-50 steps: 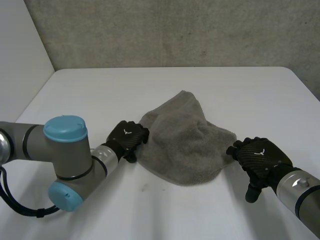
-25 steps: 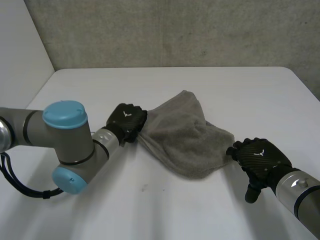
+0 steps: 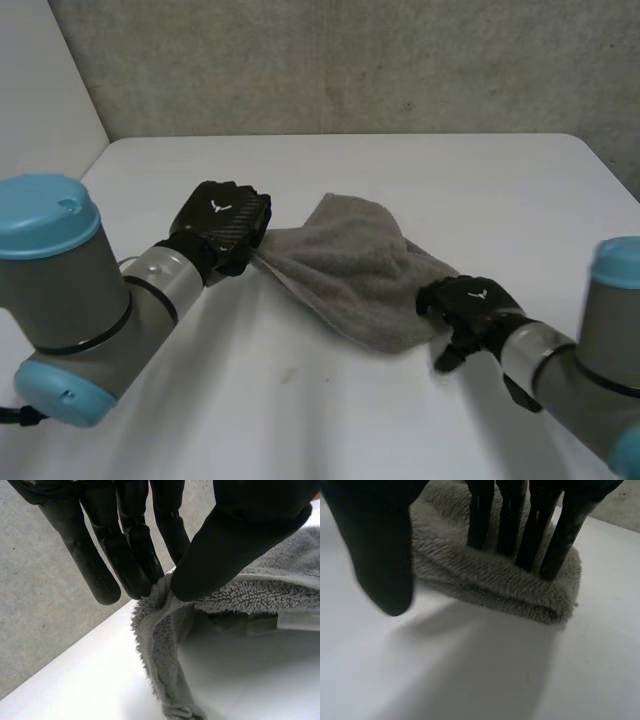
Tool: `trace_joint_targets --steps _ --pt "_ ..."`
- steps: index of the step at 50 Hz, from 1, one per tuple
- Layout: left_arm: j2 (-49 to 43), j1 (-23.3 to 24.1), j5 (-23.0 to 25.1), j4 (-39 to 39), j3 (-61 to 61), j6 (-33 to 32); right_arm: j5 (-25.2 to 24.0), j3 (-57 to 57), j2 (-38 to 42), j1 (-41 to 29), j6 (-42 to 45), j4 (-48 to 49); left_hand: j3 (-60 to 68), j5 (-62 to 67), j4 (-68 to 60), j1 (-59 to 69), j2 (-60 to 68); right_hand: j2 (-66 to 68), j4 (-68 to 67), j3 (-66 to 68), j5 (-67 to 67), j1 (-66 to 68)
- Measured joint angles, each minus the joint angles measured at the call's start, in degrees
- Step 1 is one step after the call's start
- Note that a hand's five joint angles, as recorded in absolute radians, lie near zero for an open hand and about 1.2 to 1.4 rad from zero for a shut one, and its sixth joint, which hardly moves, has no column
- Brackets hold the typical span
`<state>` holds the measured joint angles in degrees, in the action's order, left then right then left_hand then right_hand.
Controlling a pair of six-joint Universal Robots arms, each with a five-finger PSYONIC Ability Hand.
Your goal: Fold the towel.
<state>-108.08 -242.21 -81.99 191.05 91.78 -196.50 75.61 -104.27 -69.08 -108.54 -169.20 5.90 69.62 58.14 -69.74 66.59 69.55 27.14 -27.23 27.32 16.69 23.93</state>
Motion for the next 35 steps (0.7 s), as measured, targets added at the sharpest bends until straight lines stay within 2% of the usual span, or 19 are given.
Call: trace_joint_targets --steps 1,2,6,11,14,21,24,28,31,32,35 --pt "0.9 0.1 0.0 -0.2 0.7 0.6 1.6 1.8 2.9 -1.1 -0.3 2.3 0.0 0.0 0.0 0.0 0.0 11.3 -10.0 11.0 9.4 9.0" --pt "0.9 0.1 0.0 -0.2 0.7 0.6 1.6 1.8 2.9 -1.1 -0.3 2.3 0.0 0.0 0.0 0.0 0.0 11.3 -10.0 11.0 9.4 9.0" --pt "4.0 0.4 0.0 -1.2 2.0 3.5 7.0 6.5 8.1 -3.3 -0.2 6.0 0.0 0.0 0.0 0.0 0.0 39.0 -38.8 38.3 37.2 30.5" --pt "7.1 0.4 0.0 -2.9 2.4 6.6 10.8 10.0 7.7 -3.8 0.3 6.6 0.0 0.0 0.0 0.0 0.1 39.7 -40.8 39.9 38.5 30.6" --pt "9.2 0.4 0.0 -4.0 2.6 8.0 11.3 11.2 3.2 -3.5 1.3 5.6 0.0 0.3 0.0 0.0 0.1 39.7 -40.8 40.0 38.8 30.6" --pt "13.7 0.3 0.1 -6.3 3.5 8.9 8.4 15.3 -8.7 -2.0 6.6 -2.0 0.0 0.3 0.0 0.0 0.1 39.9 -40.9 40.4 39.3 30.6" --pt "16.3 0.4 0.1 -7.4 4.5 9.0 5.0 22.1 -11.6 -1.3 9.7 -10.4 0.0 0.3 0.0 0.0 0.1 40.2 -40.9 40.4 39.3 30.6" --pt "19.3 0.5 0.2 -8.5 5.9 9.3 1.5 31.9 -11.9 -1.0 11.9 -20.2 0.0 0.3 0.0 0.0 0.1 40.2 -40.9 40.4 39.3 30.6" --pt "20.5 0.5 0.2 -8.8 6.7 9.8 0.5 35.3 -11.1 -1.0 12.3 -23.0 0.0 0.3 0.0 0.0 0.1 40.2 -40.9 40.4 39.3 30.6" --pt "21.4 0.5 0.3 -9.0 7.5 10.3 -0.8 41.0 -8.5 -1.1 12.6 -26.8 0.0 0.3 0.0 0.0 0.1 40.2 -40.9 40.4 39.3 30.6" --pt "22.3 0.4 0.3 -9.0 8.6 11.0 -1.6 46.9 -4.4 -1.7 12.7 -29.7 0.0 0.3 0.0 0.0 0.1 40.2 -40.9 40.4 39.3 30.6"
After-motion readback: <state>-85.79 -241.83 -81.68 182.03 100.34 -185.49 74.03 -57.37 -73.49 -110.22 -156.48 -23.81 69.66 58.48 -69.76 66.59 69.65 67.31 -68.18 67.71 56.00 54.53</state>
